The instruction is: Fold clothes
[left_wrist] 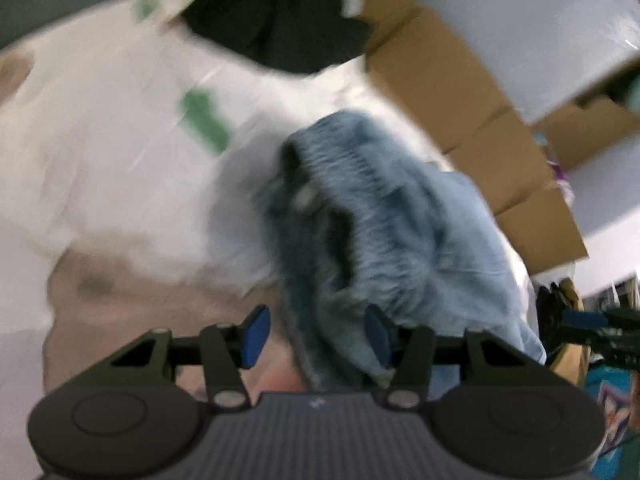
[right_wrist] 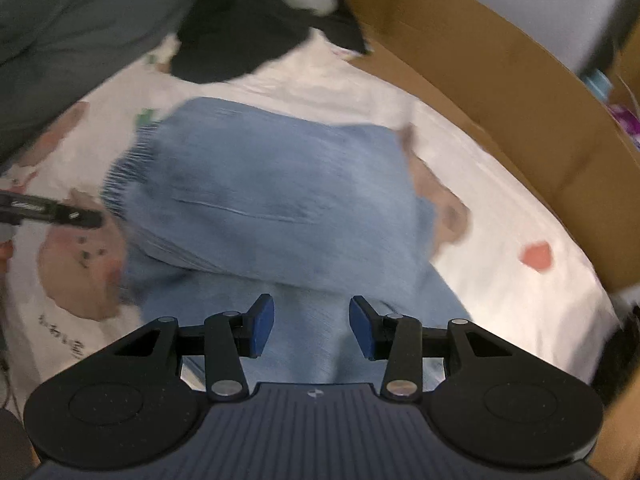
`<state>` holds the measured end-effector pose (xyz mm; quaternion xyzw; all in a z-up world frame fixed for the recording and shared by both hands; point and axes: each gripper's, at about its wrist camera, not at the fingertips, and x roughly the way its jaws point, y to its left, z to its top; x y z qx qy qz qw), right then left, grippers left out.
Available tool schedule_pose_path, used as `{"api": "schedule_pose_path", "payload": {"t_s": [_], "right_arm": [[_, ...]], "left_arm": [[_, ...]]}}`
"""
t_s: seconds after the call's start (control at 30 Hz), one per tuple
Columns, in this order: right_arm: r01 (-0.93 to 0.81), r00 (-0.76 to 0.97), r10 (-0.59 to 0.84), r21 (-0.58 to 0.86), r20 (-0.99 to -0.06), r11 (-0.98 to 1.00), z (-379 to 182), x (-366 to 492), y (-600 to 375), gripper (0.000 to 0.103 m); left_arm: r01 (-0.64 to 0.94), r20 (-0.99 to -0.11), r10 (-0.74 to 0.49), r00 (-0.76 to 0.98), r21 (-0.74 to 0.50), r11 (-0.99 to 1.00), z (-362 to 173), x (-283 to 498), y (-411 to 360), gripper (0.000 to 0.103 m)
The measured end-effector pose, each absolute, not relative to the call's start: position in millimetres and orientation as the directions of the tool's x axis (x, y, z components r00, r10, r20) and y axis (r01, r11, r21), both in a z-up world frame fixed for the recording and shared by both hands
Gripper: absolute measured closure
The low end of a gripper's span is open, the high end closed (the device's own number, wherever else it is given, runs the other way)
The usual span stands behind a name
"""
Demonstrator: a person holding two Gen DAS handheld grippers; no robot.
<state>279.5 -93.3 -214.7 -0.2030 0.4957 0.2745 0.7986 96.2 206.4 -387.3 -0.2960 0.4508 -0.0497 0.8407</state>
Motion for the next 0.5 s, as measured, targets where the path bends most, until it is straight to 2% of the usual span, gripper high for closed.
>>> {"api": "schedule_pose_path", "payload": {"t_s": [0.1, 0.2, 0.27, 0.3, 0.37, 0.5], "right_arm": [[-0.686, 0.355, 0.266, -0.056, -0.896, 0.726, -215.9, 273.1, -70.7, 0.054], [-0.725, 0.345, 0.296, -0.053, -0.891, 0.687, -218.0, 267.6, -53.1, 0.054], [-0.747, 0.33, 0.312, -0.044, -0.891, 0.663, -220.0, 264.1, -43.1, 0.054], [-0.758, 0.324, 0.318, -0.043, -0.891, 0.651, -221.4, 262.2, -37.7, 0.054], [-0.778, 0.325, 0.326, -0.055, -0.888, 0.626, -223.2, 259.0, -27.7, 0.054], [-0.815, 0.327, 0.341, -0.08, -0.881, 0.575, -226.7, 252.7, -7.6, 0.054]], "left_arm": [[-0.094, -0.711, -0.373, 0.597, -0.523, 0.847, -383.9, 104.8, 196.2, 0.048], [-0.045, -0.687, -0.419, 0.593, -0.548, 0.835, -390.9, 112.2, 193.7, 0.054], [-0.019, -0.684, -0.416, 0.6, -0.532, 0.847, -391.8, 115.6, 192.3, 0.054], [-0.012, -0.676, -0.417, 0.607, -0.533, 0.846, -391.4, 115.0, 192.6, 0.061], [-0.008, -0.653, -0.427, 0.625, -0.553, 0.833, -387.7, 113.2, 197.6, 0.069], [0.007, -0.61, -0.45, 0.652, -0.589, 0.808, -376.3, 112.9, 205.8, 0.077]]}}
